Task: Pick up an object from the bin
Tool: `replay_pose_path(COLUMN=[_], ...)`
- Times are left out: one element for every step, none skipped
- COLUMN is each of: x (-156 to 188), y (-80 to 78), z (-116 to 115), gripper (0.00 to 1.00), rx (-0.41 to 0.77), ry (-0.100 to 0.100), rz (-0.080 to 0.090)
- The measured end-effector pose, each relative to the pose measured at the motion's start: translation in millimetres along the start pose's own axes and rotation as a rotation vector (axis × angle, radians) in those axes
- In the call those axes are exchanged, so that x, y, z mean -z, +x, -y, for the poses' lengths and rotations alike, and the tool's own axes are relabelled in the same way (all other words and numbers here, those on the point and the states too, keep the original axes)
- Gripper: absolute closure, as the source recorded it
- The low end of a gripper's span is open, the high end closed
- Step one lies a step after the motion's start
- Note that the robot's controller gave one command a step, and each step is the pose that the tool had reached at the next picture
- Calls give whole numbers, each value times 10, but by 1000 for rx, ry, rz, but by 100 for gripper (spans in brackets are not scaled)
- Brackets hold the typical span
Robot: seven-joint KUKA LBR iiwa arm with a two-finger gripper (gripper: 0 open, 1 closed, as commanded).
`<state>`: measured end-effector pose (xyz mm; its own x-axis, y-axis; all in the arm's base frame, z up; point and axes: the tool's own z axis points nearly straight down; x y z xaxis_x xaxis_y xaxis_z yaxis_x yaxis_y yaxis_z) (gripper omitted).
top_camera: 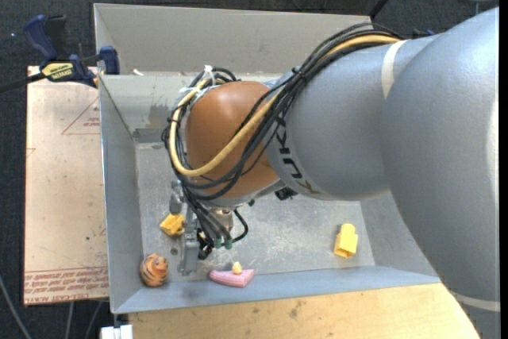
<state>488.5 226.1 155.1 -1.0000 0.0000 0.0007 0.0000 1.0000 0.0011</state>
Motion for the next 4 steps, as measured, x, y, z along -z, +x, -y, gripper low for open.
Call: replay_pose_path(x=[-364, -574, -798, -798], y=[-258, -316, -302, -302], z=[11, 66, 168, 169], gripper=[0, 0, 100, 100], rx=[47, 26, -4, -4], ry=[-2, 1, 0, 0], rz=[5, -2, 0, 0])
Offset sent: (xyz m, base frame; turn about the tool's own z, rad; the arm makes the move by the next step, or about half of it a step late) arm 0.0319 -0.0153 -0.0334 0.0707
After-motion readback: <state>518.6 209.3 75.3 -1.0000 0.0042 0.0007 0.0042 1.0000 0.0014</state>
